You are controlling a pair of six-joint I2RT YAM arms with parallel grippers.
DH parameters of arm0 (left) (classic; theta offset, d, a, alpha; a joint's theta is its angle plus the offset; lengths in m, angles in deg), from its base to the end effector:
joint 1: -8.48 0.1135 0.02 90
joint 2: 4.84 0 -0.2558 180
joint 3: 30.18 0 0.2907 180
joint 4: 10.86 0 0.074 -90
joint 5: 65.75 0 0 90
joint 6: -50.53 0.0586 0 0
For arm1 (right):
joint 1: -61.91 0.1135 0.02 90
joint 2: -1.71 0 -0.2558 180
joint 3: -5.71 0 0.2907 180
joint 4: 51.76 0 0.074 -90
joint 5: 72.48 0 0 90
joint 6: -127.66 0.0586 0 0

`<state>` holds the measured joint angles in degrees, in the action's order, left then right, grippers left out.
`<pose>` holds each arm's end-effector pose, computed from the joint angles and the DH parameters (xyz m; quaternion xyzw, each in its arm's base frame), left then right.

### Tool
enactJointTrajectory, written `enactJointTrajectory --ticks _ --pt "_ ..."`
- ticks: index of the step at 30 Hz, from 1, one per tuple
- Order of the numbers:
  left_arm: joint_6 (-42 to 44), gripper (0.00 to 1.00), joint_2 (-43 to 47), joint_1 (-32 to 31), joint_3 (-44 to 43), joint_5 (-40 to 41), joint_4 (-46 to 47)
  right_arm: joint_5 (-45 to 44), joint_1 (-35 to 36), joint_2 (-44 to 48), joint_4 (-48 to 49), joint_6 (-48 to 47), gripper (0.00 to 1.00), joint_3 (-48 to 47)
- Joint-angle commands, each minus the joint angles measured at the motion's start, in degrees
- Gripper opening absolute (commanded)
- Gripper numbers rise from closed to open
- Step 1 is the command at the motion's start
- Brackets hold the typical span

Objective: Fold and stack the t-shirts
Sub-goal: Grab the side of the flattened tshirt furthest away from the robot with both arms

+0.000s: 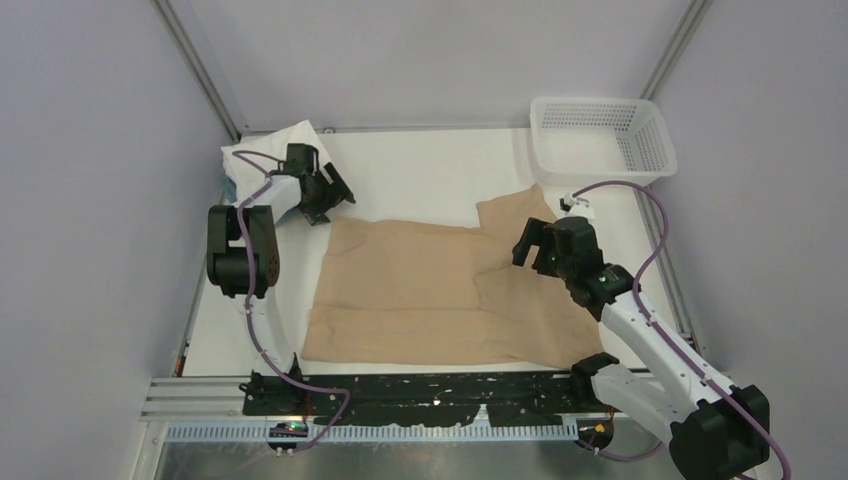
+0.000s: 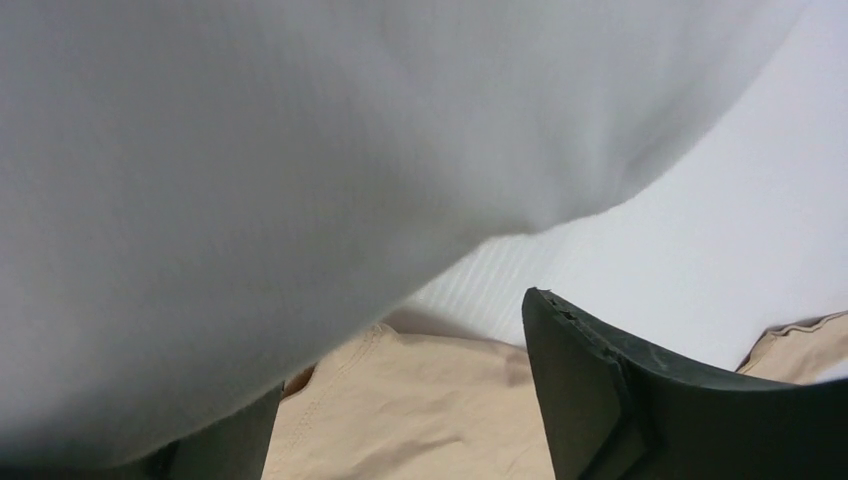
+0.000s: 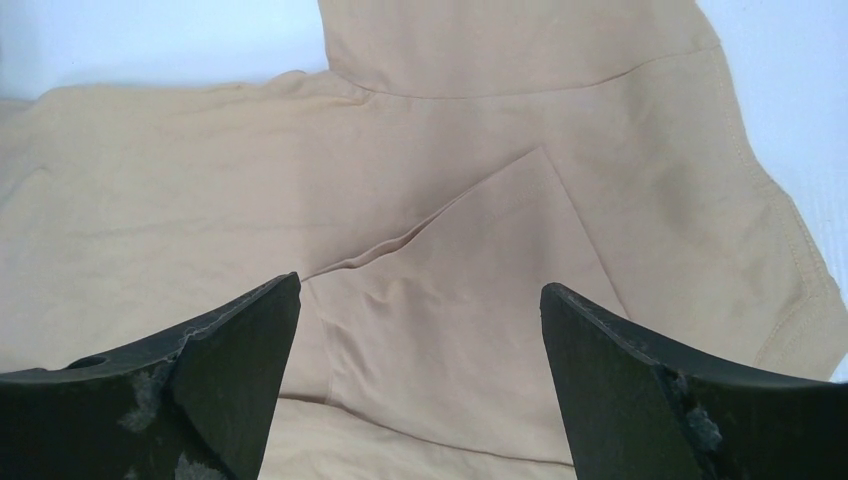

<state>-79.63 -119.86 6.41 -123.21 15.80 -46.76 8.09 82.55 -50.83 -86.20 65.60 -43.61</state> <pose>0.4673 -0.0255 0.1247 -0.2935 0.9126 -0.1654 0.2318 0.2458 0.0823 0.2197 0.0931 0.8903 0.1136 0.4310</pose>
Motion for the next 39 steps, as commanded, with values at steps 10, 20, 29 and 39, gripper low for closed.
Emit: enactJointTrajectory --ticks 10,20,29,39 --pt "1.0 0.65 0.6 -1.7 1.4 -2.5 0.8 -1.5 -0.9 -0.8 2.1 -1.8 0.95 -2.9" --pt "-1.3 0.39 0.7 -2.9 0.5 0.7 -2.1 -1.6 -1.1 -0.6 2.3 -2.1 0.95 -2.4" --pt "-1.1 0.03 2.1 -3.7 -0.4 3.0 -5.6 -3.4 -1.2 -7.3 3.9 -3.9 0.95 -5.8" --pt "-1.7 0.00 4.8 -4.6 -0.4 7.9 -10.2 -11.7 -1.2 -19.1 6.2 -8.0 0.95 -17.0"
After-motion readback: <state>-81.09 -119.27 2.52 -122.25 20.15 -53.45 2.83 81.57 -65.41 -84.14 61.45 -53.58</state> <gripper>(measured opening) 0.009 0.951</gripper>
